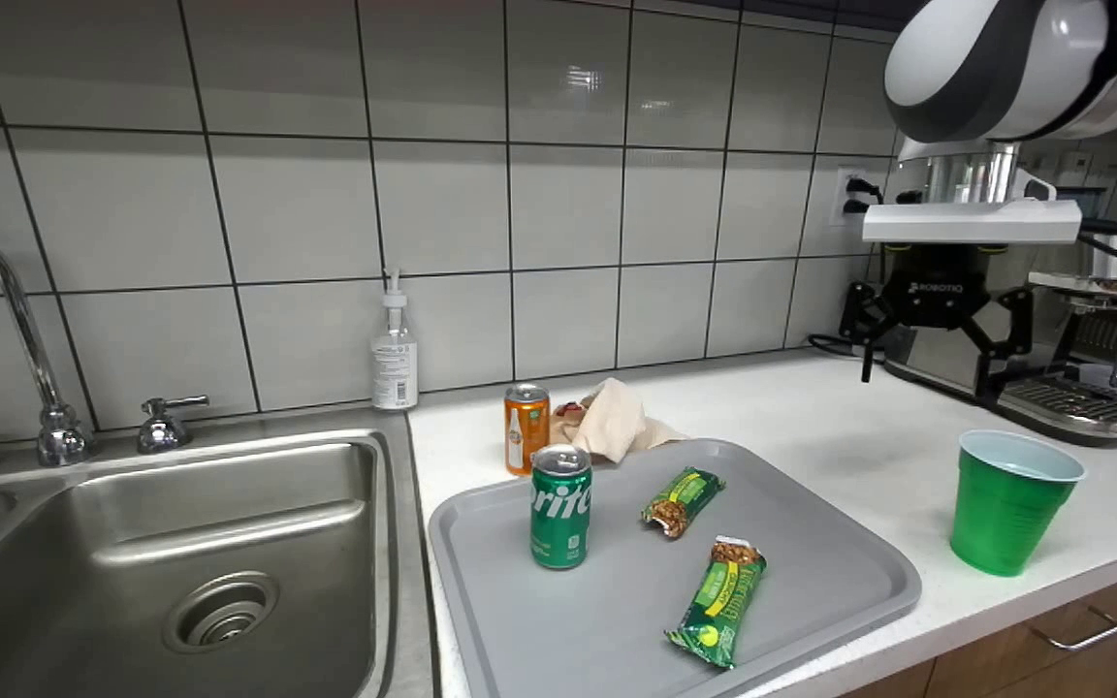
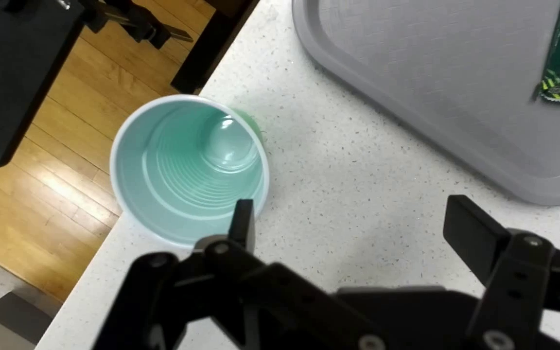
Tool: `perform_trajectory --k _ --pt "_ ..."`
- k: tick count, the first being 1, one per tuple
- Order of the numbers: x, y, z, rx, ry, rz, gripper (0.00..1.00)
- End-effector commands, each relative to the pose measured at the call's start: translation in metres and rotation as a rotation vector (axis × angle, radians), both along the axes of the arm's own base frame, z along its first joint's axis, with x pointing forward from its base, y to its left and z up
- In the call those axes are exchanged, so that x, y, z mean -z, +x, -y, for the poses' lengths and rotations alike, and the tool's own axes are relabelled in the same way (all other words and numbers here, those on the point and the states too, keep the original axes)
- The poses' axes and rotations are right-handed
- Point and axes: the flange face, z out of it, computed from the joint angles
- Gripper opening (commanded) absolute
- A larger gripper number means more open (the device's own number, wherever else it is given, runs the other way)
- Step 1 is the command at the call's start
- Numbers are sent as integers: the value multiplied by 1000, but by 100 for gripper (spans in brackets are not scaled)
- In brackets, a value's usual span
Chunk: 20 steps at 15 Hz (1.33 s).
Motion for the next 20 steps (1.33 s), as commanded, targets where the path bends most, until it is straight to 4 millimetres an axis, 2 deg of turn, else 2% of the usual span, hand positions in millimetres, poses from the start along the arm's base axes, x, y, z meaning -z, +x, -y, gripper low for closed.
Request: perform_trajectory --k 1,20 --pt "1 -14 2 -21 2 19 100" --pt "58 -24 -2 -17 -37 27 100"
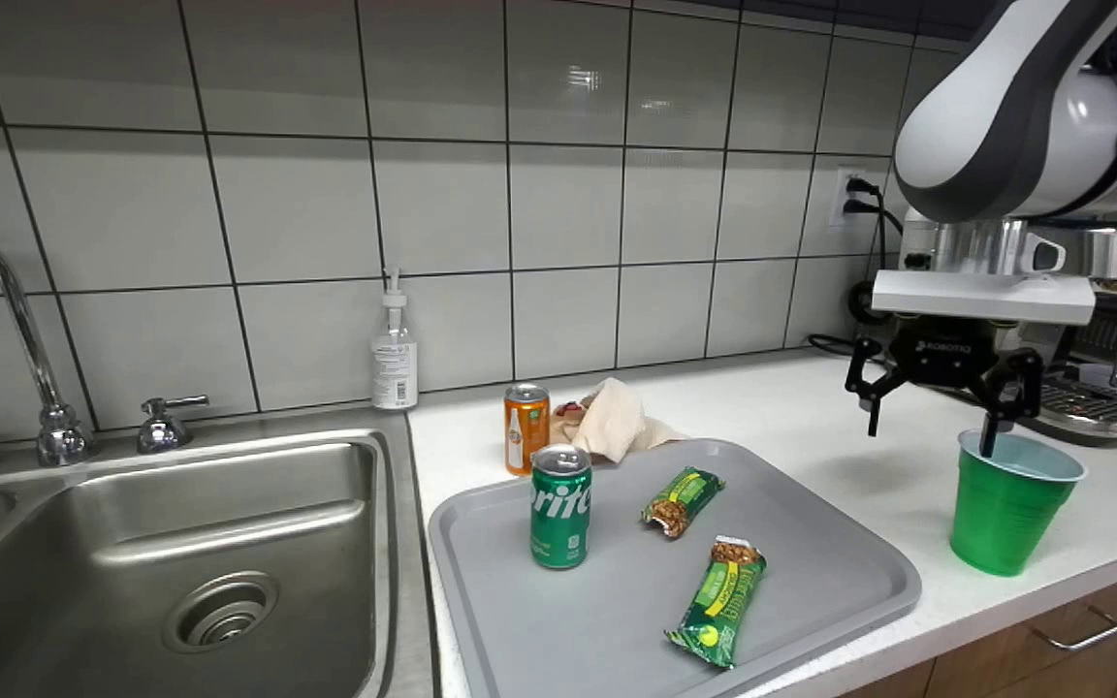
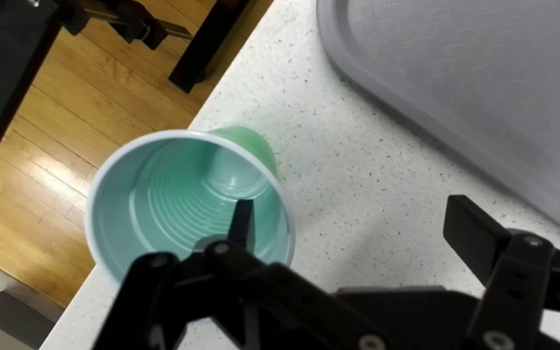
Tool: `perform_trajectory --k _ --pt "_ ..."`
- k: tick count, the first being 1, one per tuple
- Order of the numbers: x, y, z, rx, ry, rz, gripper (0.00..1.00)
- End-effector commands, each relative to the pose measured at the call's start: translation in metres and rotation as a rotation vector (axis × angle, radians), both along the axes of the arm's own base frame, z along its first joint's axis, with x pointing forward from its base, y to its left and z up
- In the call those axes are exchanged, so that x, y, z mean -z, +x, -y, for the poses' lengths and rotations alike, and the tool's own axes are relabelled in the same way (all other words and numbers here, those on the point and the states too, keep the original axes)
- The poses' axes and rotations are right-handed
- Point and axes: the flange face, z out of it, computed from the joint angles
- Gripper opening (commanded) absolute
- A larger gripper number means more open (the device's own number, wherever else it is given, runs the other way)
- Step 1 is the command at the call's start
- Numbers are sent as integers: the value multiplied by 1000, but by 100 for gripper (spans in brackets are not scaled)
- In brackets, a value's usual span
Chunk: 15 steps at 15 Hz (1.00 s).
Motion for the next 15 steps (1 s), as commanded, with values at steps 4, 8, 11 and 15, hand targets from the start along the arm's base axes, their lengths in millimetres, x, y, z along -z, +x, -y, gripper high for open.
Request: perform_trajectory --k 4,8,11,15 --pt "11 -3 2 -5 -21 7 100" --pt "14 -3 2 -9 -26 9 66" --pt "14 -3 2 -10 -27 12 40" --pt "15 -3 2 -10 -27 10 12"
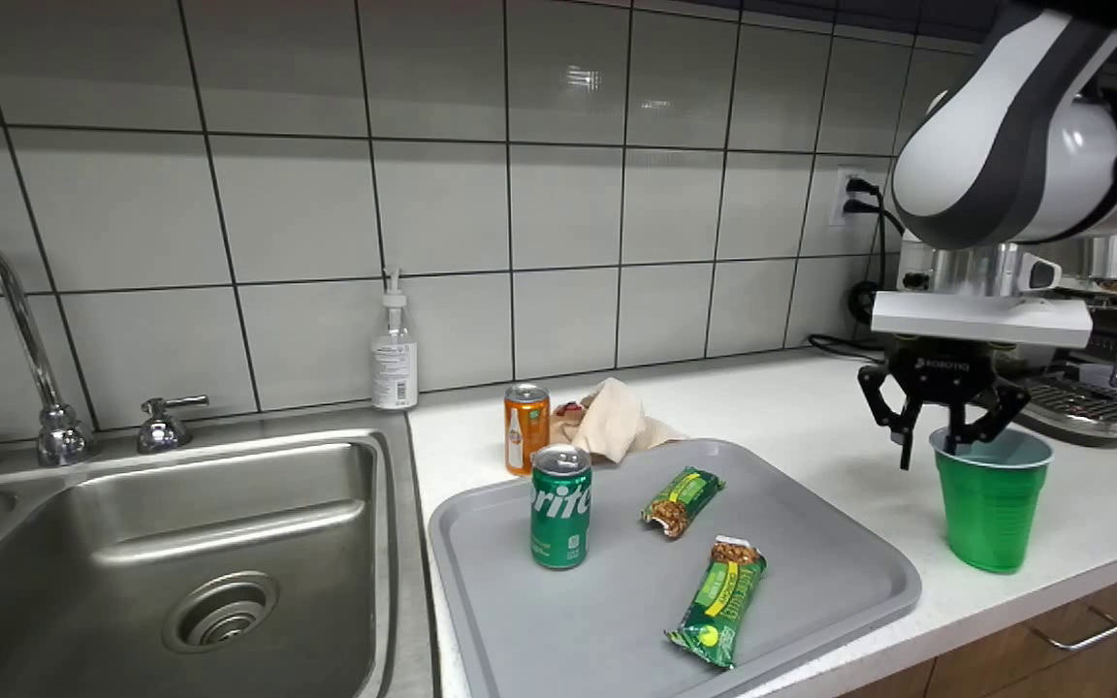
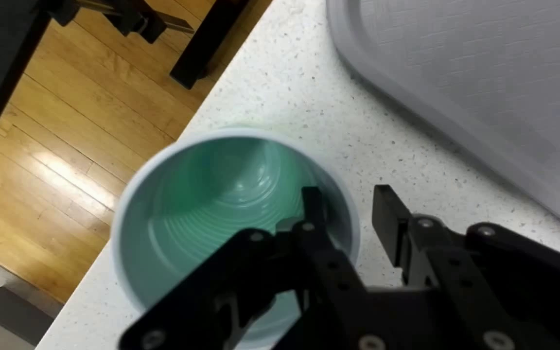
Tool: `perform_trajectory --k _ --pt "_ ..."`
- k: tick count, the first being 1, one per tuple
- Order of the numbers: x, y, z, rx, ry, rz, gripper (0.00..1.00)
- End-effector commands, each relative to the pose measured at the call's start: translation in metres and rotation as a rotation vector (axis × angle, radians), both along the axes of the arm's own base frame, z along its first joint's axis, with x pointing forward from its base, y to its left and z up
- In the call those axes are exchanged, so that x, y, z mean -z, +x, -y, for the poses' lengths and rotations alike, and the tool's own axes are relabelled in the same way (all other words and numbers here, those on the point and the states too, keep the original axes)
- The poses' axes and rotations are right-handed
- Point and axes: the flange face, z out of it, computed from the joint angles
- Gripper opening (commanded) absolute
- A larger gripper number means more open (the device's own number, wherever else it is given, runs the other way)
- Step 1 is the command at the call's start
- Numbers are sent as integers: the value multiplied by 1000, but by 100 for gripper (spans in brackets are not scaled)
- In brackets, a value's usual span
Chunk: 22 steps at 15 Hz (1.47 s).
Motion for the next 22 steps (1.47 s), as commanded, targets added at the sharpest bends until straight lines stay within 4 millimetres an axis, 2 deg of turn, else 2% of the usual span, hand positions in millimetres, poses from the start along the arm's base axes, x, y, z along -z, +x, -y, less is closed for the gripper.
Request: perform_trajectory --k 1,2,9,14,18,22 --pt "-2 -2 1 2 -13 11 3" --pt "-3 -2 2 3 -13 12 0" --pt "-22 -3 4 -1 -8 21 2" --pt "-40 0 -5 -38 -13 38 2" --pt "-52 3 -23 -76 0 41 2" --pt "-61 10 -52 -138 10 46 2"
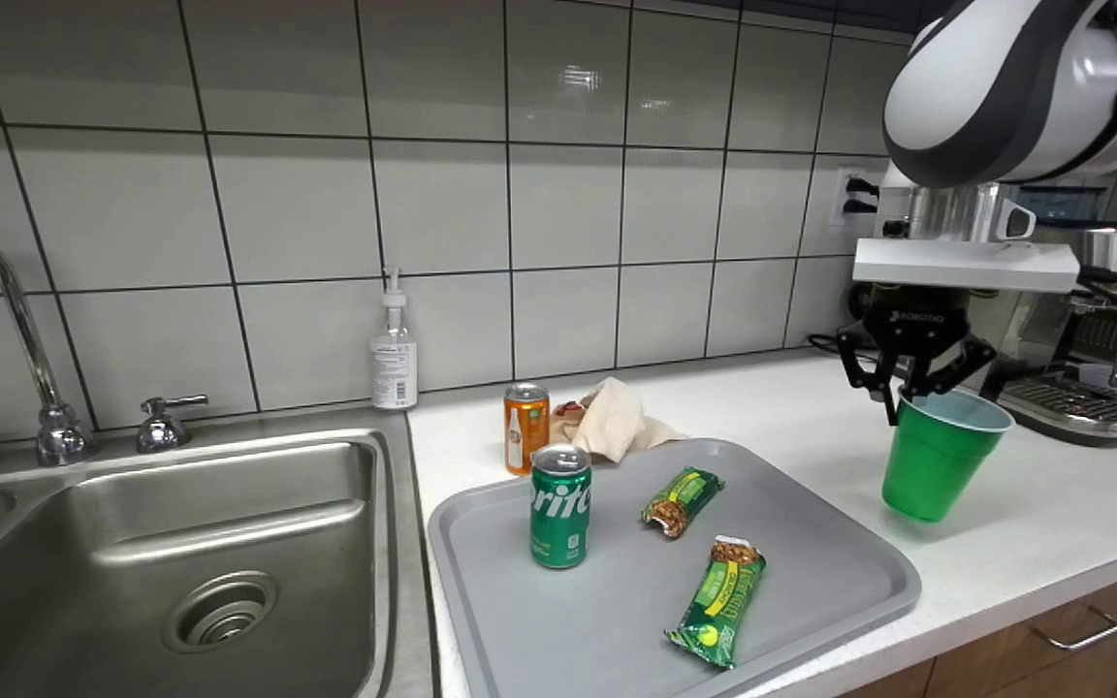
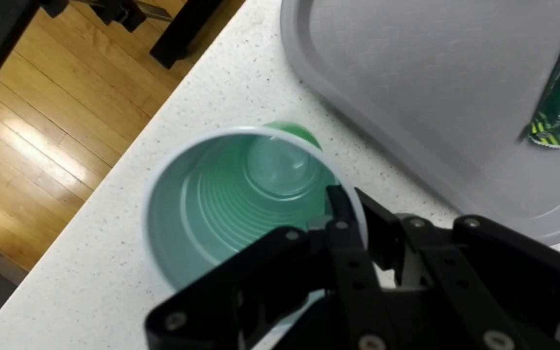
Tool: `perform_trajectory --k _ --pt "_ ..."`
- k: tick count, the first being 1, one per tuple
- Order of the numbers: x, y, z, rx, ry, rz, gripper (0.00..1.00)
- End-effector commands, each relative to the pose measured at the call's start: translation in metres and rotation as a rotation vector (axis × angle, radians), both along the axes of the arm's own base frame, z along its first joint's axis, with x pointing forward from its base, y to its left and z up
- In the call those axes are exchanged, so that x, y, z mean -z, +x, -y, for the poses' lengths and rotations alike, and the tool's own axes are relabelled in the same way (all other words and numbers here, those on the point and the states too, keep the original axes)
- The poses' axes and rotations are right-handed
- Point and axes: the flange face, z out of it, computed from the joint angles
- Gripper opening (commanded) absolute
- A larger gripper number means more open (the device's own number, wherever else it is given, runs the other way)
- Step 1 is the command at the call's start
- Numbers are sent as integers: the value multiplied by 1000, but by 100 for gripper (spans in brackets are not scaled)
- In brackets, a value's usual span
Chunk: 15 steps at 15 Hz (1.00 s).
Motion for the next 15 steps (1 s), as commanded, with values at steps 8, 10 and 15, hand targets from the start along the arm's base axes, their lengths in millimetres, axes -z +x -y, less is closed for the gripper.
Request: perform_trajectory --k 8,10,15 --pt "-15 7 -93 -206 13 -29 2" --pt "-11 6 -106 -235 9 -41 2" --pt "-1 6 -124 -271 -3 -70 2"
